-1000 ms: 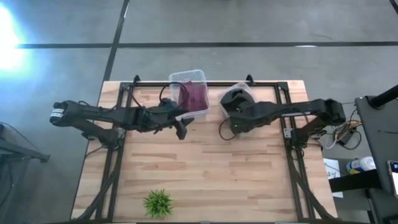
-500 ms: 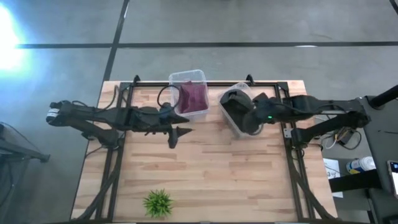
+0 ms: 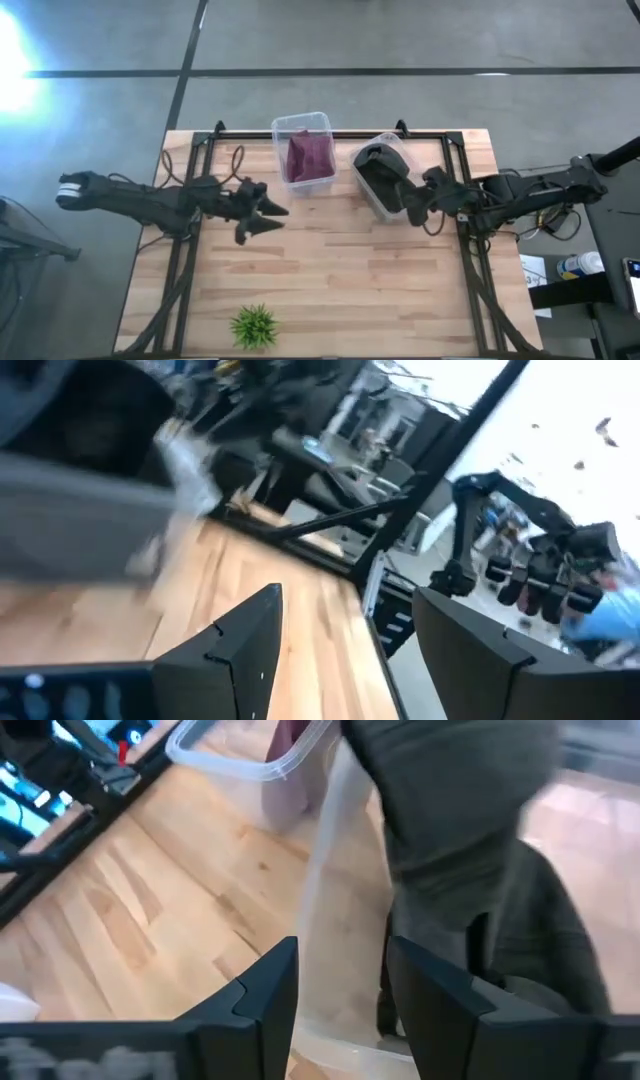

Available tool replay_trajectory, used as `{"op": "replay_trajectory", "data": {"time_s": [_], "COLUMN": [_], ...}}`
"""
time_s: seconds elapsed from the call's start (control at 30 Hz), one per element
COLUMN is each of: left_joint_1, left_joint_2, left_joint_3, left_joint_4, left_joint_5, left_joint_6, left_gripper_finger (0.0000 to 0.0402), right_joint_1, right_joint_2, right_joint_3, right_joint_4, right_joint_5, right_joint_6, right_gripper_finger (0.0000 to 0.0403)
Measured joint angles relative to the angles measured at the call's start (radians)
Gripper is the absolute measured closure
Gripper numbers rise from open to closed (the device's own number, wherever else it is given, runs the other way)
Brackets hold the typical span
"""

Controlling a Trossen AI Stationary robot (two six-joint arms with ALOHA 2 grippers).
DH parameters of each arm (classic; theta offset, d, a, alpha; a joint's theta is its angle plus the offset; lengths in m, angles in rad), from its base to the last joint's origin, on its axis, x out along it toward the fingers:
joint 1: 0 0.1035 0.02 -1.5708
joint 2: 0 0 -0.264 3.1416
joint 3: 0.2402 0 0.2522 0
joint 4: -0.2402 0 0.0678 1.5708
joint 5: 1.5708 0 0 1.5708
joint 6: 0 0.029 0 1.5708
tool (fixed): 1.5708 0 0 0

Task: Pick & Place hat
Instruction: Return to Home Position

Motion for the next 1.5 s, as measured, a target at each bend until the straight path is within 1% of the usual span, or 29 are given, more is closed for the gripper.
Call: {"op": "replay_trajectory", "data": {"time_s": [0.03, 0.1, 0.13, 0.17, 0.2, 0.27, 0.33, 0.4, 0.5, 0.57, 0.63, 0.7, 0.77, 0.83, 0.97, 1.1, 1.2, 1.33, 1.5], "left_joint_1": [0.009, 0.021, 0.02, 0.014, 0.008, 0.016, 0.034, 0.04, 0.041, 0.041, 0.041, 0.041, 0.041, 0.041, 0.042, 0.042, 0.042, 0.042, 0.041], "left_joint_2": [-0.028, -0.08, -0.101, -0.119, -0.136, -0.17, -0.206, -0.252, -0.325, -0.384, -0.441, -0.5, -0.554, -0.605, -0.682, -0.726, -0.737, -0.733, -0.73], "left_joint_3": [-0.036, -0.106, -0.14, -0.172, -0.203, -0.257, -0.307, -0.35, -0.4, -0.427, -0.46, -0.491, -0.493, -0.487, -0.481, -0.48, -0.479, -0.479, -0.479], "left_joint_4": [-0.002, -0.009, 0.016, 0.074, 0.151, 0.276, 0.307, 0.299, 0.301, 0.289, 0.282, 0.268, 0.204, 0.071, -0.07, -0.098, -0.1, -0.1, -0.105], "left_joint_5": [-0.003, -0.008, -0.01, -0.008, 0.003, 0.008, 0.0, 0.002, 0.003, 0.011, 0.018, 0.031, 0.036, 0.035, -0.029, -0.096, -0.104, -0.105, -0.106], "left_joint_6": [-0.031, -0.167, -0.189, -0.167, -0.133, -0.099, -0.077, -0.058, -0.02, -0.005, -0.006, -0.015, -0.021, -0.017, -0.006, -0.002, 0.012, 0.014, 0.014], "left_gripper_finger": [0.0183, 0.0184, 0.0184, 0.0184, 0.0184, 0.0184, 0.0184, 0.0184, 0.0184, 0.0184, 0.0184, 0.0184, 0.0184, 0.0184, 0.0184, 0.0184, 0.0184, 0.0184, 0.0184], "right_joint_1": [0.0, 0.0, 0.0, 0.0, 0.001, 0.002, 0.002, 0.002, 0.002, 0.002, 0.002, 0.002, 0.002, 0.002, 0.002, 0.002, 0.002, 0.002, 0.002], "right_joint_2": [-0.019, -0.057, -0.075, -0.093, -0.108, -0.131, -0.155, -0.183, -0.238, -0.288, -0.348, -0.41, -0.474, -0.536, -0.649, -0.749, -0.811, -0.802, -0.789], "right_joint_3": [-0.004, -0.006, -0.006, -0.007, -0.013, -0.025, -0.04, -0.066, -0.13, -0.183, -0.239, -0.293, -0.34, -0.382, -0.442, -0.475, -0.483, -0.479, -0.487], "right_joint_4": [-0.015, -0.092, -0.125, -0.141, -0.148, -0.148, -0.11, -0.061, 0.094, 0.234, 0.342, 0.392, 0.394, 0.392, 0.39, 0.386, 0.391, 0.39, 0.365], "right_joint_5": [0.006, 0.038, 0.048, 0.052, 0.064, 0.075, 0.075, 0.075, 0.074, 0.065, 0.056, 0.047, 0.044, 0.043, 0.045, 0.045, 0.047, 0.054, 0.112], "right_joint_6": [0.004, 0.005, 0.04, 0.079, 0.081, 0.022, -0.049, -0.116, -0.245, -0.324, -0.376, -0.393, -0.38, -0.372, -0.393, -0.428, -0.483, -0.543, -0.558], "right_gripper_finger": [0.0252, 0.0252, 0.0252, 0.0251, 0.025, 0.0248, 0.0246, 0.0246, 0.0248, 0.025, 0.0252, 0.0254, 0.0255, 0.0254, 0.0249, 0.0248, 0.0251, 0.0255, 0.0256]}}
